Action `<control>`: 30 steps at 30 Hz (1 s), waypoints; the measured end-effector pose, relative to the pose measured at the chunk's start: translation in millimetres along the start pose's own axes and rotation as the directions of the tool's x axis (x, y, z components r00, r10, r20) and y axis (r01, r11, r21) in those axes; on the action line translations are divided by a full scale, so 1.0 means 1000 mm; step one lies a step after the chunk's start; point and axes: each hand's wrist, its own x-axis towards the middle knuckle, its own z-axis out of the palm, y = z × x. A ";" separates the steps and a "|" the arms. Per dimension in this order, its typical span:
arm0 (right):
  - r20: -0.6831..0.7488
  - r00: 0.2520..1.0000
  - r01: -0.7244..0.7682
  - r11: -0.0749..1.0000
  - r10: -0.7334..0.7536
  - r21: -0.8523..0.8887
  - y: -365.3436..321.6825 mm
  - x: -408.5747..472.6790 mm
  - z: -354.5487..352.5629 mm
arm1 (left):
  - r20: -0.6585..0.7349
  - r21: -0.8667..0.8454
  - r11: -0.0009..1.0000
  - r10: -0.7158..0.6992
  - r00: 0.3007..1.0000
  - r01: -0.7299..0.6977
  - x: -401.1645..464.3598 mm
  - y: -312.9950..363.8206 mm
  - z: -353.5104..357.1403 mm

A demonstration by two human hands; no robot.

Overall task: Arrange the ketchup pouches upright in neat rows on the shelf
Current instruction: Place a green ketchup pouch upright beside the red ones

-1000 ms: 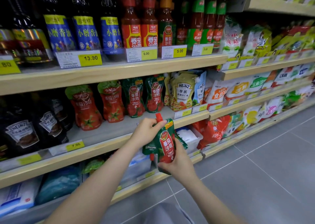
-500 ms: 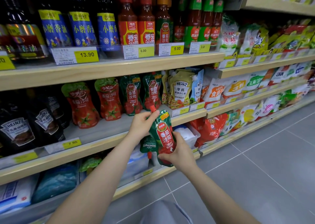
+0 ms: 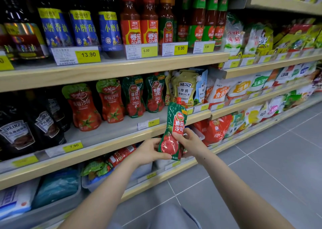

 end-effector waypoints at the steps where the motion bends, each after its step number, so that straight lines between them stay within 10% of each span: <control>1: 0.000 1.000 0.001 1.000 -0.001 0.000 -0.001 0.001 0.001 | -0.002 0.004 1.000 0.003 1.000 -0.003 0.000 0.000 0.000; 12: -0.242 0.959 0.128 0.988 -0.146 -0.087 -0.009 0.014 0.033 | -0.165 0.306 0.933 0.246 0.955 -0.188 -0.008 -0.008 -0.030; 15: -0.287 0.919 0.231 0.959 -0.271 -0.164 -0.027 0.025 0.038 | -0.361 0.794 0.607 0.470 0.806 0.002 -0.028 -0.017 -0.088; 19: -0.309 0.855 0.313 0.890 -0.416 -0.330 -0.050 0.051 0.049 | -0.362 0.932 0.218 0.531 0.766 0.289 -0.054 -0.034 -0.138; 30: -0.234 0.791 0.410 0.773 -0.566 -0.485 -0.056 0.112 0.099 | -0.272 0.948 0.024 0.585 0.764 0.318 -0.053 -0.076 -0.154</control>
